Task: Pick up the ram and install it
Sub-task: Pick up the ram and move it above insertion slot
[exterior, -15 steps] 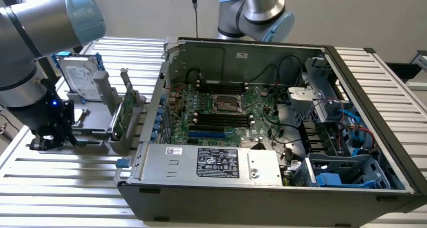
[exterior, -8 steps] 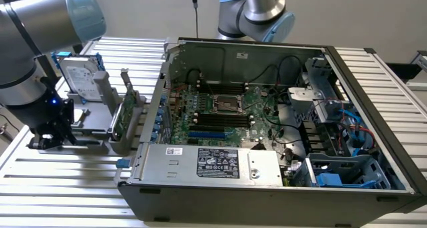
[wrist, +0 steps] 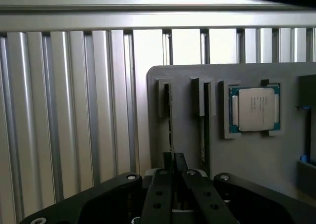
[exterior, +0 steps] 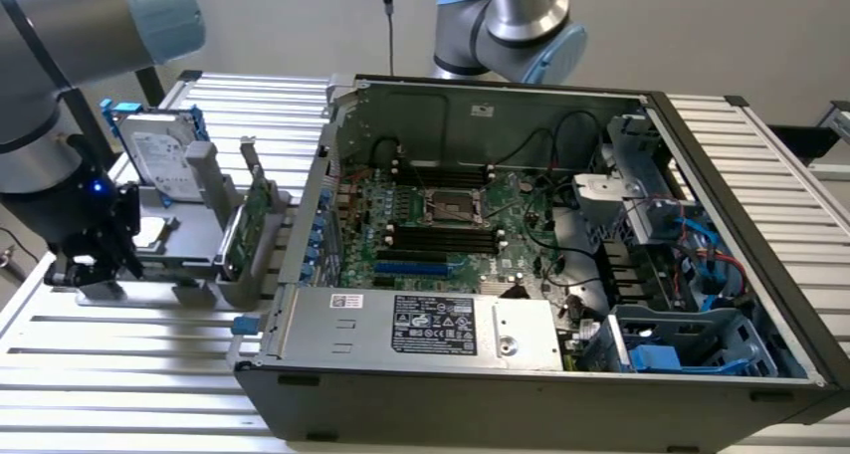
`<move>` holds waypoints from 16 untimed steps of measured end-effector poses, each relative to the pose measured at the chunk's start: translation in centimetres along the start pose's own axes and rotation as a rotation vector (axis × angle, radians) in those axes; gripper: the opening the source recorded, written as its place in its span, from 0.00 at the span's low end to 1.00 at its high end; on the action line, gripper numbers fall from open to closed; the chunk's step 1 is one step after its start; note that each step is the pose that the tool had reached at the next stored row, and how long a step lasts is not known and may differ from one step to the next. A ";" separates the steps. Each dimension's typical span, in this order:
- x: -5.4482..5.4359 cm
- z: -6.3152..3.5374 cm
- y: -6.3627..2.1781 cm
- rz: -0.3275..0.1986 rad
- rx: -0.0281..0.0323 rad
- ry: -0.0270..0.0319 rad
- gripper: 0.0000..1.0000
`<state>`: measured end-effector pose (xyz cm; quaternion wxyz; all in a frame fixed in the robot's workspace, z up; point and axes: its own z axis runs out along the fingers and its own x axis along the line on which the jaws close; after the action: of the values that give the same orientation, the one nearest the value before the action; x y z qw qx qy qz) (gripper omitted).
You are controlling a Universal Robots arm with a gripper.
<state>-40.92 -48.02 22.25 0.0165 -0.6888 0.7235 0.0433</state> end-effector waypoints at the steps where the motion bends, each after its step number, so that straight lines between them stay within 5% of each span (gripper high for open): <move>1: 0.0 -0.35 0.01 0.000 -0.0008 -0.0005 0.13; 10: -0.2 -4.01 -0.18 0.000 -0.0046 -0.0072 0.13; 16: -0.4 -6.58 -1.52 0.000 -0.0068 -0.0147 0.13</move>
<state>-39.15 -48.24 28.78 0.0195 -0.6887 0.7230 0.0509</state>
